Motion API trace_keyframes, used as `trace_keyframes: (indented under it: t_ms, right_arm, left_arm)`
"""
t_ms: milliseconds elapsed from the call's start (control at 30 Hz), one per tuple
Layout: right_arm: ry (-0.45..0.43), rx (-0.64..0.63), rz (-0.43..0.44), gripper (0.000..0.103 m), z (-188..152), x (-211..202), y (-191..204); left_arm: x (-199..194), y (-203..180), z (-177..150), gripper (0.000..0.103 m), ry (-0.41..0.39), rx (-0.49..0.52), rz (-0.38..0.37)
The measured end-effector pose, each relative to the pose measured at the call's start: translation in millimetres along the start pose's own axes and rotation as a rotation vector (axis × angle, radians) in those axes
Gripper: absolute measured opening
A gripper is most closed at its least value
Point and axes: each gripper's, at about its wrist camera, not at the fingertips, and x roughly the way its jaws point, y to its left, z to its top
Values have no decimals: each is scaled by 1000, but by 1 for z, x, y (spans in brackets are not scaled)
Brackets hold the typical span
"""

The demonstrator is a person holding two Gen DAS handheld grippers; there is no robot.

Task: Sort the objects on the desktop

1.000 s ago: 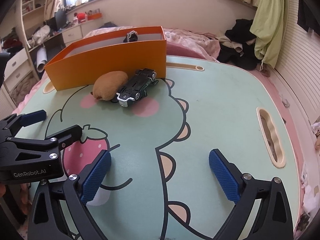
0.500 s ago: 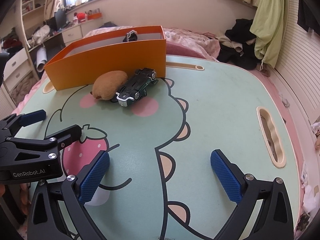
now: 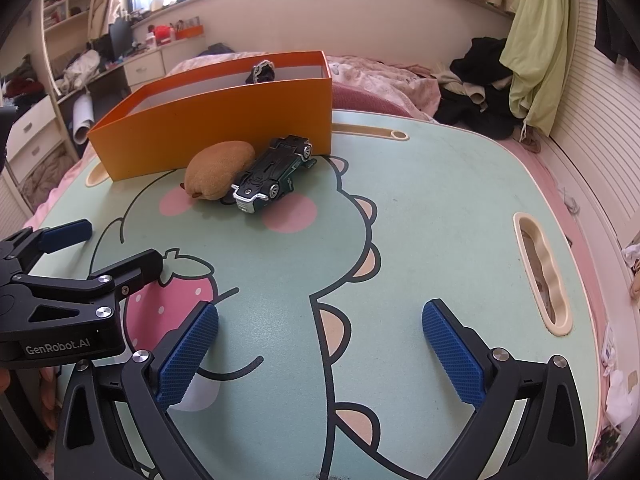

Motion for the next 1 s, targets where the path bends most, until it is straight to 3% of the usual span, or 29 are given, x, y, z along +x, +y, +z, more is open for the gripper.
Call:
trace_keyframes:
  t_ms: [367, 567, 667, 1000]
  right_arm:
    - [4, 5, -9, 102, 0, 0, 0]
    - [-2, 102, 125, 98, 26, -6, -10]
    - [-14, 96, 72, 83, 48, -3, -4]
    - [-40, 98, -36, 80, 86, 16, 6]
  left_arm:
    - [0, 0, 0, 103, -1, 2, -3]
    - [-1, -3, 0, 103, -1, 5, -5]
    - [-2, -4, 0, 103, -2, 7, -8]
    - [-2, -4, 0, 103, -2, 7, -8]
